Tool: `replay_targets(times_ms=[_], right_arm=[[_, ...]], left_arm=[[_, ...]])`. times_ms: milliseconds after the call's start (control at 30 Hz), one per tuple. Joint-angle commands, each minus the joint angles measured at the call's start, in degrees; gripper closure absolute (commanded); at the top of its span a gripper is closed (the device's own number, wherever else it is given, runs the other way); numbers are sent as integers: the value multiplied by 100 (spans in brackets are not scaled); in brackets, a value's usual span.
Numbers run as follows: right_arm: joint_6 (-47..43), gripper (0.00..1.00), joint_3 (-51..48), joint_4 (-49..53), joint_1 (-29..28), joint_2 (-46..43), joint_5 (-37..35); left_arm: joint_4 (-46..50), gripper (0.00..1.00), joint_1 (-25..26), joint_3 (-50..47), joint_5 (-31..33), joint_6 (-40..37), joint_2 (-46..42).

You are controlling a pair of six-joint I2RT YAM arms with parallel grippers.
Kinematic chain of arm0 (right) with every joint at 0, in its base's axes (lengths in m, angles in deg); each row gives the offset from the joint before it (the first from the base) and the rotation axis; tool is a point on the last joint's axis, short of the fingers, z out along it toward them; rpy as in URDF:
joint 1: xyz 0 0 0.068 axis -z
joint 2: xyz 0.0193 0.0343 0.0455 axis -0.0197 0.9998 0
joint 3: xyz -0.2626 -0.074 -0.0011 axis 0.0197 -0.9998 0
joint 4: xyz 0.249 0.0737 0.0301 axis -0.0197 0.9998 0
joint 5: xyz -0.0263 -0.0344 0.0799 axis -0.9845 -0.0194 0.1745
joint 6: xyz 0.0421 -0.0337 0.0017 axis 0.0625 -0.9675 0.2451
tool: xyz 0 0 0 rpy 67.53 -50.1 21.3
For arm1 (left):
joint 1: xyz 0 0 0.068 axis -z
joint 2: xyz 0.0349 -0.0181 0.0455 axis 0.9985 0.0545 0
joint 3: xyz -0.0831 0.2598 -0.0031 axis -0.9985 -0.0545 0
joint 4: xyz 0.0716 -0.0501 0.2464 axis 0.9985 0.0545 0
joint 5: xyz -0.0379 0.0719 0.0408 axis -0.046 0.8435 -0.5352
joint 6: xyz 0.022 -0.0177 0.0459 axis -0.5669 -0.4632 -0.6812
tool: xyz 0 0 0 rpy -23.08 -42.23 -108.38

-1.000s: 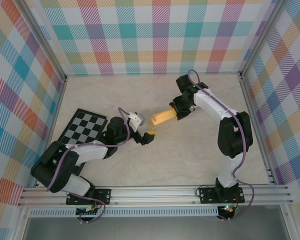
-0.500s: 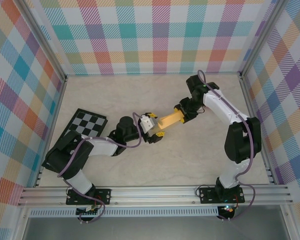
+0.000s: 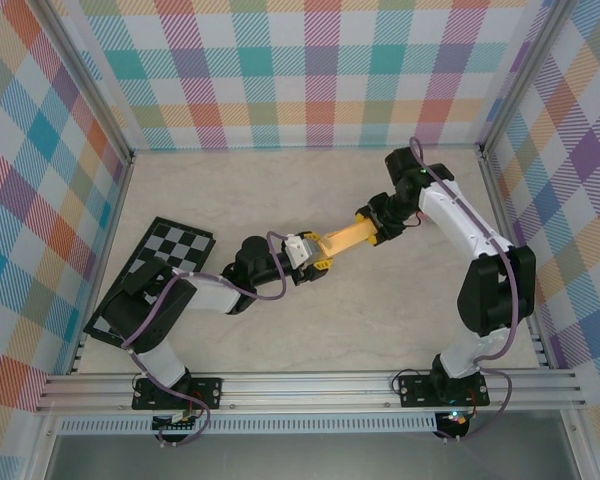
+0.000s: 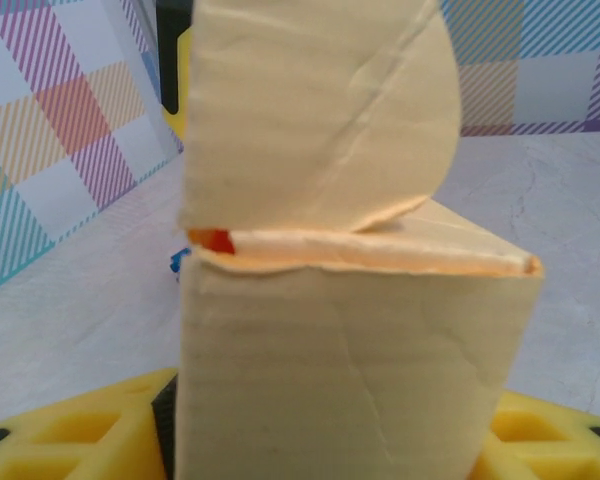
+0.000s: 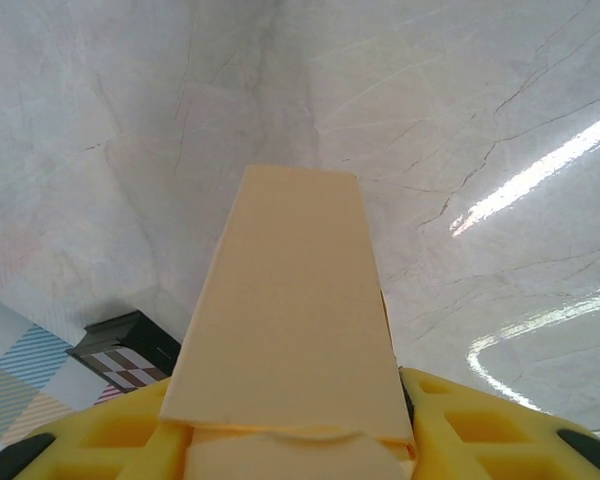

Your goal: Fold the paper box

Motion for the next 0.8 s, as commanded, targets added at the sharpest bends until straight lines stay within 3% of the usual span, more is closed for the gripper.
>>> replay_targets(times_ms=[0, 167, 333, 500, 767], right_arm=[[-139, 55, -160, 253, 49, -206, 111], [-81, 54, -303, 167, 48, -269, 144], [152, 46, -461, -72, 47, -384, 203], [347, 36, -478, -223, 48, -484, 287], [-80, 31, -442, 12, 78, -873, 103]], left_arm=[[72, 50, 30, -6, -284, -180, -344], [164, 51, 30, 50, -363, -50, -433], [750, 58, 31, 287, -626, 36, -439], [723, 59, 29, 312, -415, 324, -293], [772, 58, 0, 490, -303, 701, -77]])
